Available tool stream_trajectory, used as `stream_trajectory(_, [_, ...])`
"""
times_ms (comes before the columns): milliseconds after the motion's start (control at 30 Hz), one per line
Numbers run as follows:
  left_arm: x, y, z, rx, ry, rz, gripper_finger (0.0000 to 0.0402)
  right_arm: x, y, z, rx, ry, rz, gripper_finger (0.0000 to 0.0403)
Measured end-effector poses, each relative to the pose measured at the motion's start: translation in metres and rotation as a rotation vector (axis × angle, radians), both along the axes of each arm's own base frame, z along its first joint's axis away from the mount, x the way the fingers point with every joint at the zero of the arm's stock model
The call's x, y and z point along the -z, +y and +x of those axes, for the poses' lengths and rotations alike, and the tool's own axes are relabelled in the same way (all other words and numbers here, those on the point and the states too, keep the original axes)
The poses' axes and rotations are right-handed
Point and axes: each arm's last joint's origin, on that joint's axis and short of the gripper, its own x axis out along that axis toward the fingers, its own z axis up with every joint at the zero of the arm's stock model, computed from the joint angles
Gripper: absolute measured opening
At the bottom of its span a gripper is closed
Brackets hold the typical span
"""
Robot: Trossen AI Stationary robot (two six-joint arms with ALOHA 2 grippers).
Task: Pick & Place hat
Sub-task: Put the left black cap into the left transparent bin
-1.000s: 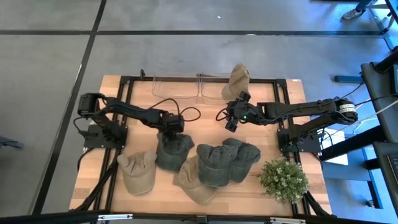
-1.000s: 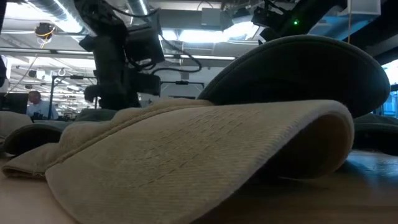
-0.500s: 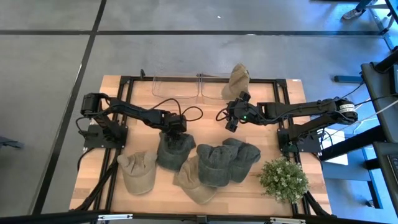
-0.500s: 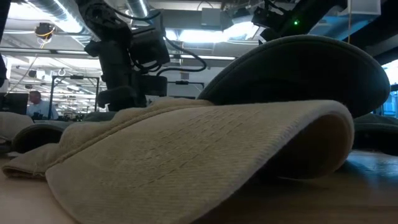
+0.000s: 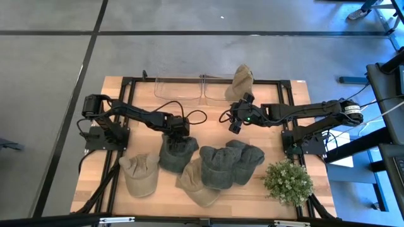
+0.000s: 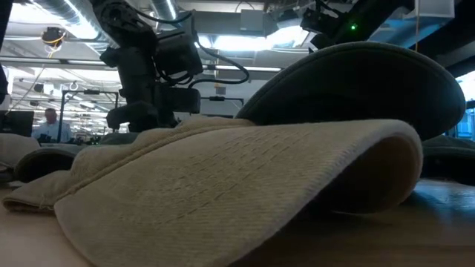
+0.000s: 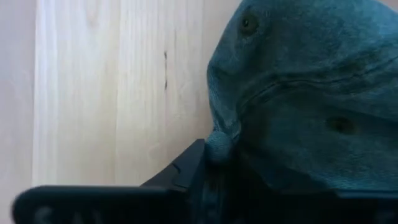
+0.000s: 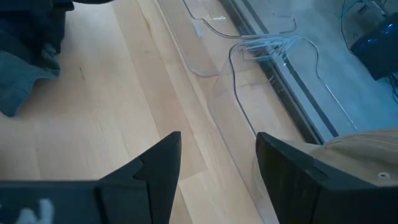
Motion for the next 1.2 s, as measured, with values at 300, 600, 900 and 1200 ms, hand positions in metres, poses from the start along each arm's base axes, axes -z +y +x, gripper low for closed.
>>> stream_trajectory(300, [-0.003, 0.000, 0.000, 0.001, -0.020, 0.003, 0.0033, 0.001, 0.000, -0.001, 0.000, 0.009, 0.001, 0.0209])
stream_trajectory(600, [-0.056, 0.000, -0.008, -0.005, -0.261, 0.037, 0.0033, 0.001, 0.000, -0.001, 0.000, 0.009, 0.001, 0.0209])
stream_trajectory(900, [-0.137, 0.000, -0.030, 0.131, -0.691, 0.243, 0.0033, 0.000, 0.000, -0.001, 0.000, 0.007, 0.001, 0.0209])
stream_trajectory(1200, [-0.181, -0.002, -0.053, 0.298, -0.909, 0.490, 0.0033, 0.000, 0.000, 0.000, 0.001, 0.003, 0.000, 0.0209])
